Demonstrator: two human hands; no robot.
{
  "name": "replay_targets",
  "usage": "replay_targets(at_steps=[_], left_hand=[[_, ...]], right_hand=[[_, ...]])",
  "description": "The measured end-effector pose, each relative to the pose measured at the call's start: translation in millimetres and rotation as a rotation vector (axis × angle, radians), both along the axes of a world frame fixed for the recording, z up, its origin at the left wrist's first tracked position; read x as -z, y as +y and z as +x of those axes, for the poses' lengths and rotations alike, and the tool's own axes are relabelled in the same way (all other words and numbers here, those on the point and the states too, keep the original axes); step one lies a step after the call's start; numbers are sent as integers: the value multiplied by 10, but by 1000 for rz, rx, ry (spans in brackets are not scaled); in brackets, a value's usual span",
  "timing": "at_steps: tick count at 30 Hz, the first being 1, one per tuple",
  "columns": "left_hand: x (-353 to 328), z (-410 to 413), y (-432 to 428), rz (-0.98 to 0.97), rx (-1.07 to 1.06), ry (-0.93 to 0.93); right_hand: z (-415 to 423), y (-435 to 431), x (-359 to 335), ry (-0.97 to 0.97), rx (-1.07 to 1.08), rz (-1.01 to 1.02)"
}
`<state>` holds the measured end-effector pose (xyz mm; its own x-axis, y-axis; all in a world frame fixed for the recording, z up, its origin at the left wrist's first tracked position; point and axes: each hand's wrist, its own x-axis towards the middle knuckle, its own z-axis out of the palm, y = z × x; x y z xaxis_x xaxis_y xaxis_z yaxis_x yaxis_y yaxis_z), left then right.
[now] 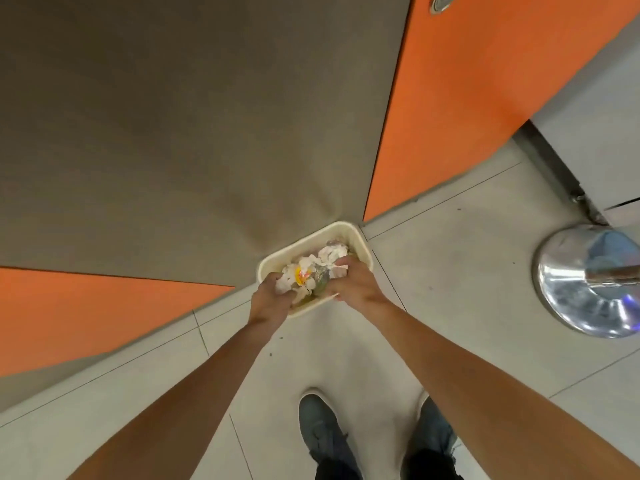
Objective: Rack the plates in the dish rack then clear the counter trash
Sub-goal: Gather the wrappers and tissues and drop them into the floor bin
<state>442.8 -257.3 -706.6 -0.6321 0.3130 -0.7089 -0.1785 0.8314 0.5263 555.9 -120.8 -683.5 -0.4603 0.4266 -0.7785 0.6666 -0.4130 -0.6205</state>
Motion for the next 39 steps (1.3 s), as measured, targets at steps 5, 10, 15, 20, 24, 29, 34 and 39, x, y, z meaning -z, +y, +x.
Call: replay_targets(at_steps=[5,10,15,20,24,29,34,39], left_hand=[[149,-97,128,37,-152,-152],[-31,-40,107,97,-250,-158],[-325,91,17,158,-229,-180],[-866,256,-71,248,-311,-122],[-1423,310,-161,303,-259,-47],[-2309,432,-258,363,-167,108],[-3202,587,-507,383,-140,209],[-4094,963,-757,330,-106,316]], right_hand=[[48,-72,126,97,102,-143],[252,-64,-58,51,40,-67],[276,-103,-276,-82,-102,75],[240,-214,-793,52,-263,354],[189,-208,-1340,151,-395,493],[203,-279,-2104,188,-598,681],[280,-473,-2924,227,-725,688],[529,-695,-3794,282,-828,709]])
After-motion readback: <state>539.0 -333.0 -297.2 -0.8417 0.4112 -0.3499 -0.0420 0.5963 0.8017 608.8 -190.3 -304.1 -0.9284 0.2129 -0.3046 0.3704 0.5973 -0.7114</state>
